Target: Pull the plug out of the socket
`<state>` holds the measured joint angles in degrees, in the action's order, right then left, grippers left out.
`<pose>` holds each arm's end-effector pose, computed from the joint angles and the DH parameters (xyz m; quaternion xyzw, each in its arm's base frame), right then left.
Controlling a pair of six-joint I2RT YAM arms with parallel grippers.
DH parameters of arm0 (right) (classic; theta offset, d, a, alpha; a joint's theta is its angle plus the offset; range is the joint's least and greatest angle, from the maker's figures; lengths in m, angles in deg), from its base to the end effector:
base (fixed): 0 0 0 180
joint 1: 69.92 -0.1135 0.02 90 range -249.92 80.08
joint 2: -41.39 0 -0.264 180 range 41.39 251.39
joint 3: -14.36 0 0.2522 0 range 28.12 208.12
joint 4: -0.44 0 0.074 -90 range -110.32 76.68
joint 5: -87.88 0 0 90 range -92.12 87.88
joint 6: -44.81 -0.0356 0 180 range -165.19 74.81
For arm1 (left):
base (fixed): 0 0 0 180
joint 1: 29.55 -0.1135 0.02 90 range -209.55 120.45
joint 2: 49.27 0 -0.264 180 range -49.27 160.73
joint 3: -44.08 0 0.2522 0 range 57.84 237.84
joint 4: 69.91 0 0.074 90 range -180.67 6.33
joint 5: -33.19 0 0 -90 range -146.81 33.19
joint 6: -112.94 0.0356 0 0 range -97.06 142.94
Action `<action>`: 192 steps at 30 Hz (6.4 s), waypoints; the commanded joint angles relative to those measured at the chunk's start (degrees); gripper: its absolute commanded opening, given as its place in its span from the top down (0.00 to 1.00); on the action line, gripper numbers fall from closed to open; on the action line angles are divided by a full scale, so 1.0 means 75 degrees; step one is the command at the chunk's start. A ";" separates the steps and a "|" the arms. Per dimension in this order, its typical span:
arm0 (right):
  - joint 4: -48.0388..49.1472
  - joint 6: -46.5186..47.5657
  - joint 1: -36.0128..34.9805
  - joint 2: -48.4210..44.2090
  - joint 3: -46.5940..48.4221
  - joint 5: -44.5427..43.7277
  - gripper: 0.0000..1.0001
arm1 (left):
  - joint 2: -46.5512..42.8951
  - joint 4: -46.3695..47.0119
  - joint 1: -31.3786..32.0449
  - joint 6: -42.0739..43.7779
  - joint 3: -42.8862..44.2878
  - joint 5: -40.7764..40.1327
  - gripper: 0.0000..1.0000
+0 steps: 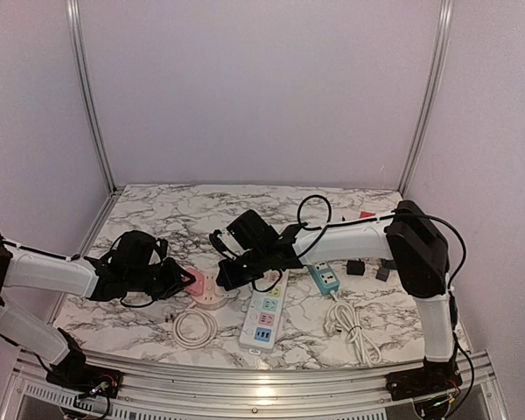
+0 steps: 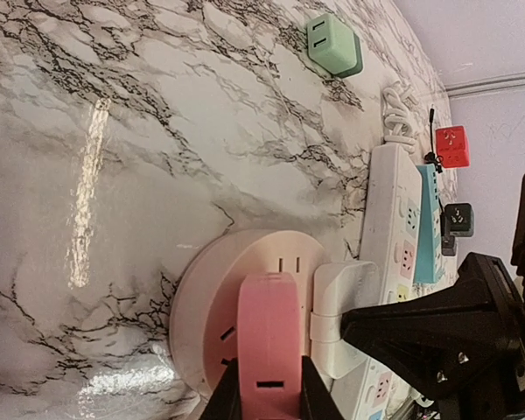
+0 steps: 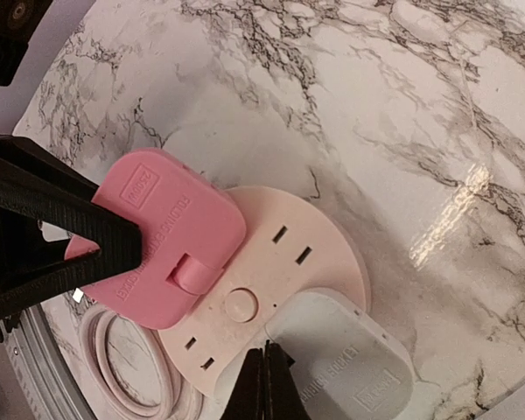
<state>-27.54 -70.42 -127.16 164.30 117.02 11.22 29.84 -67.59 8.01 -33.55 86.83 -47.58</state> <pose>0.2487 0.4017 0.1668 -0.2957 0.8806 0.3150 0.1947 0.2055 -0.1653 0.1621 -0.1075 0.8745 -0.3906 0.2668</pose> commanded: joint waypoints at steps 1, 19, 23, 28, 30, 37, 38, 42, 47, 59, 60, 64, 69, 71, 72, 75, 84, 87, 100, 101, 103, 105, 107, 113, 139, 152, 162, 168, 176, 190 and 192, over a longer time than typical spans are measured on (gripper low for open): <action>-0.0791 0.0050 -0.0158 0.0560 0.0083 -0.0273 1.00 | 0.0040 0.2215 -0.0228 -0.0295 -0.0203 0.1054 1.00; -0.1115 0.0068 -0.0167 0.0798 0.0331 -0.0401 1.00 | 0.0811 0.5471 -0.0672 -0.1395 -0.0815 0.2567 1.00; -0.1154 0.0097 -0.0203 0.0825 0.0322 -0.0474 1.00 | 0.1011 0.5831 -0.0717 -0.1678 -0.0879 0.2653 1.00; -0.1169 0.0128 -0.0230 0.0899 0.0361 -0.0495 1.00 | 0.1283 0.6425 -0.0793 -0.2067 -0.0977 0.2758 1.00; -0.1177 0.0140 -0.0243 0.0940 0.0400 -0.0479 1.00 | 0.1423 0.6859 -0.0832 -0.2248 -0.1058 0.2811 1.00; -0.1182 0.0152 -0.0244 0.0989 0.0419 -0.0455 1.00 | 0.2016 0.8176 -0.0871 -0.2795 -0.1169 0.3117 1.00; -0.1184 0.0153 -0.0244 0.0996 0.0416 -0.0445 1.00 | 0.2082 0.8372 -0.0871 -0.2840 -0.1179 0.3155 1.00; -0.1176 0.0151 -0.0243 0.1023 0.0416 -0.0410 1.00 | 0.2312 0.9018 -0.0870 -0.3023 -0.1171 0.3296 1.00; -0.1163 0.0173 -0.0244 0.1059 0.0428 -0.0373 1.00 | 0.2600 0.9770 -0.0871 -0.3238 -0.1211 0.3373 1.00; -0.1126 0.0174 -0.0244 0.1118 0.0392 -0.0342 1.00 | 0.2533 0.9973 -0.0871 -0.3130 -0.1239 0.3384 1.00; -0.1127 0.0169 -0.0244 0.1125 0.0392 -0.0338 1.00 | 0.2489 0.9937 -0.0871 -0.3088 -0.1241 0.3387 1.00; -0.1124 0.0172 -0.0245 0.1149 0.0392 -0.0317 1.00 | 0.2303 0.9859 -0.0871 -0.2936 -0.1265 0.3424 1.00; -0.1116 0.0176 -0.0247 0.1172 0.0400 -0.0291 1.00 | 0.1836 0.9011 -0.0870 -0.2383 -0.1170 0.3487 1.00; -0.1116 0.0174 -0.0238 0.1184 0.0403 -0.0291 1.00 | 0.1610 0.8440 -0.0866 -0.2002 -0.1080 0.3539 1.00; -0.1116 0.0169 -0.0243 0.1186 0.0404 -0.0285 1.00 | 0.1498 0.8143 -0.0860 -0.1856 -0.1048 0.3531 1.00; -0.1125 0.0146 -0.0245 0.1159 0.0404 -0.0300 1.00 | 0.1240 0.7483 -0.0871 -0.1516 -0.1052 0.3412 1.00; -0.1116 0.0107 -0.0244 0.0955 0.0431 -0.0372 1.00 | 0.0217 0.4022 -0.1013 -0.0244 -0.0928 0.2223 1.00; -0.1097 0.0095 -0.0245 0.0788 0.0504 -0.0413 1.00 | -0.0151 0.2461 -0.1112 0.0370 -0.0635 0.1632 1.00; -0.1013 0.0199 -0.0125 -0.0445 0.0614 -0.0773 1.00 | -0.0257 -0.4034 -0.1264 0.2656 0.1954 -0.2187 1.00; -0.0967 0.0209 -0.0091 -0.0538 0.0534 -0.0791 1.00 | -0.0161 -0.4384 -0.1266 0.2775 0.2162 -0.2423 1.00; -0.0877 0.0218 -0.0015 -0.0750 0.0370 -0.0806 1.00 | -0.0011 -0.4880 -0.1264 0.2966 0.2446 -0.2854 1.00; -0.0777 0.0232 0.0091 -0.0925 0.0185 -0.0812 1.00 | 0.0207 -0.5227 -0.1270 0.3143 0.2709 -0.3162 0.98; -0.0708 0.0249 0.0196 -0.1081 -0.0002 -0.0801 1.00 | 0.0538 -0.5671 -0.1265 0.3321 0.3112 -0.3477 0.97; -0.0393 0.0306 0.0435 -0.1500 -0.0654 -0.0750 0.99 | 0.1546 -0.6565 -0.1270 0.3800 0.3983 -0.4419 0.97; 0.0173 0.0131 0.0600 -0.1687 -0.1412 -0.0408 0.98 | 0.3526 -0.7328 -0.1267 0.4470 0.5158 -0.5060 0.79; 0.0158 0.0061 0.0609 -0.1544 -0.1434 -0.0398 0.98 | 0.3347 -0.7215 -0.1252 0.4580 0.5191 -0.4660 0.57; 0.0366 -0.0081 0.0610 -0.1381 -0.1445 -0.0191 0.96 | 0.2986 -0.6987 -0.1163 0.4600 0.5189 -0.4050 0.48; 0.0516 -0.0241 0.0644 -0.1275 -0.1447 -0.0068 0.92 | 0.2581 -0.6780 -0.1133 0.4588 0.5126 -0.3490 0.43; 0.0885 -0.0526 0.0725 -0.1096 -0.1504 0.0333 0.75 | 0.1955 -0.5990 -0.1078 0.4266 0.4527 -0.1837 0.42; 0.1179 -0.0906 0.0793 -0.0648 -0.1537 0.0690 0.48 | 0.1732 -0.3914 -0.0743 0.3362 0.3064 0.0459 0.42; 0.1290 -0.1015 0.0811 -0.0551 -0.1535 0.0829 0.47 | 0.1753 -0.3670 -0.0743 0.3278 0.2985 0.0623 0.42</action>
<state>-20.22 -76.23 -121.85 158.20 105.90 15.55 44.00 -101.10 2.31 -6.73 110.57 -47.66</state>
